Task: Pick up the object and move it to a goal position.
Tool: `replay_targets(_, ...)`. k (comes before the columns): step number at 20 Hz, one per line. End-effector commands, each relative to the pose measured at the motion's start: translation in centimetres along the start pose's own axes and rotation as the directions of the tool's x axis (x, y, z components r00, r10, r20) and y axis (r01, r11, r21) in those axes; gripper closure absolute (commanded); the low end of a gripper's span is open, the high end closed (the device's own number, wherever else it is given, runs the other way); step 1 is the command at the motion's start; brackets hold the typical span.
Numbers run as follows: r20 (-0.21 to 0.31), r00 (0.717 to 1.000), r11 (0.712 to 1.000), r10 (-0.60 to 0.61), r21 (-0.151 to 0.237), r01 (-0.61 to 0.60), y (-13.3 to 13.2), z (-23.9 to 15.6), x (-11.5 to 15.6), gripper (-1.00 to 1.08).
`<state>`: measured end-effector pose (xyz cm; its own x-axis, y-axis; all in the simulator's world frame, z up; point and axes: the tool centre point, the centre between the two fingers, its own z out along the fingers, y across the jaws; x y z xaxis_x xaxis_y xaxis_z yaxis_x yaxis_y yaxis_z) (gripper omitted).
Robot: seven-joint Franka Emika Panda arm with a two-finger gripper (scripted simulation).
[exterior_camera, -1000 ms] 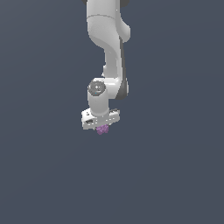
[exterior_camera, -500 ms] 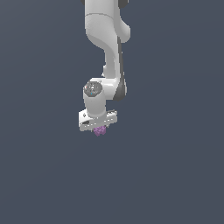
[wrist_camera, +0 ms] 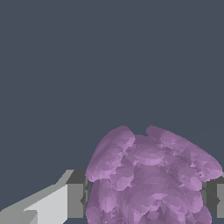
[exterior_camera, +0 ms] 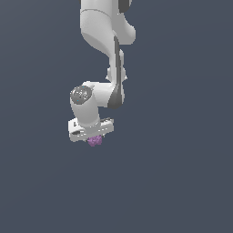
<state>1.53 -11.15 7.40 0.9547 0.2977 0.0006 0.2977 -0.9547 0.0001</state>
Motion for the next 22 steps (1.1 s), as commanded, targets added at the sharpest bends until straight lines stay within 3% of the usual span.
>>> replay_targets(1, 0.0, 1.0, 1.0, 0.0, 0.0, 0.0, 1.6, -0.8, 0.8, 1.08)
replay_targets(12, 0.0, 1.0, 1.0, -0.001, 0.0, 0.001, 7.4, -3.6, 4.1, 1.08)
replay_targets(22, 0.0, 1.0, 1.0, -0.001, 0.0, 0.001, 9.9, -4.8, 5.7, 1.08)
